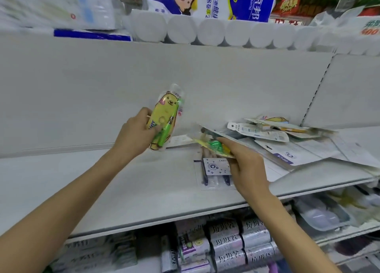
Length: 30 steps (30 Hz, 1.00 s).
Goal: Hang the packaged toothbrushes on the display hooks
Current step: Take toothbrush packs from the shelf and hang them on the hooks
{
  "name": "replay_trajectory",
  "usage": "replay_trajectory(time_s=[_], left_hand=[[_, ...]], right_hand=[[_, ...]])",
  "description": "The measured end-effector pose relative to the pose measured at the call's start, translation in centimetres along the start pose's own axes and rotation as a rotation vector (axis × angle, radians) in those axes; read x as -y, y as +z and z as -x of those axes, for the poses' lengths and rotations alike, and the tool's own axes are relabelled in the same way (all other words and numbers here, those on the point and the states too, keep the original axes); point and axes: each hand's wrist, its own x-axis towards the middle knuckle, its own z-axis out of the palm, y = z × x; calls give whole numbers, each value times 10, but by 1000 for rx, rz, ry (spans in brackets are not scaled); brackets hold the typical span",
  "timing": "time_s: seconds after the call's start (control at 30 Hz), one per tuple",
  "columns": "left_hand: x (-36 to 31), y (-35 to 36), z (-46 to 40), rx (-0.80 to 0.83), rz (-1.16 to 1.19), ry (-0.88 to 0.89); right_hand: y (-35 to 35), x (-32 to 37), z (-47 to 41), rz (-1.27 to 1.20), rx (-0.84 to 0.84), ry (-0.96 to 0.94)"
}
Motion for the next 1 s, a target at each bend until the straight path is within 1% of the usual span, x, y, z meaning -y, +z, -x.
replay_trajectory(time_s=[0.07, 0.13, 0.3, 0.4, 0.5, 0.63, 0.77, 0.87, 0.93, 1.0], left_hand=[[3, -9, 13, 22, 283, -146], [6, -16, 28, 20, 473, -262], [14, -29, 73, -19, 614, -401], [24, -37, 102, -83, 678, -459], [30, -47, 131, -155, 711, -508], [32, -59, 175, -239, 695, -549], [30, -67, 216, -288, 727, -524], [31, -76, 240, -340, 691, -515], [33, -83, 255, -377, 676, -504], [36, -89, 269, -403, 663, -487]], right_hand=[[3, 8, 0, -139, 32, -30], [8, 17, 1, -242, 55, -51], [27, 37, 9, -455, 89, -74], [37, 53, 16, -549, 152, -79], [45, 69, 25, -679, 238, -25], [52, 96, 36, -941, 288, 56], [62, 121, 49, -1096, 485, 104], [63, 143, 60, -1278, 638, 152], [62, 158, 66, -1328, 677, 209], [64, 172, 71, -1323, 667, 234]])
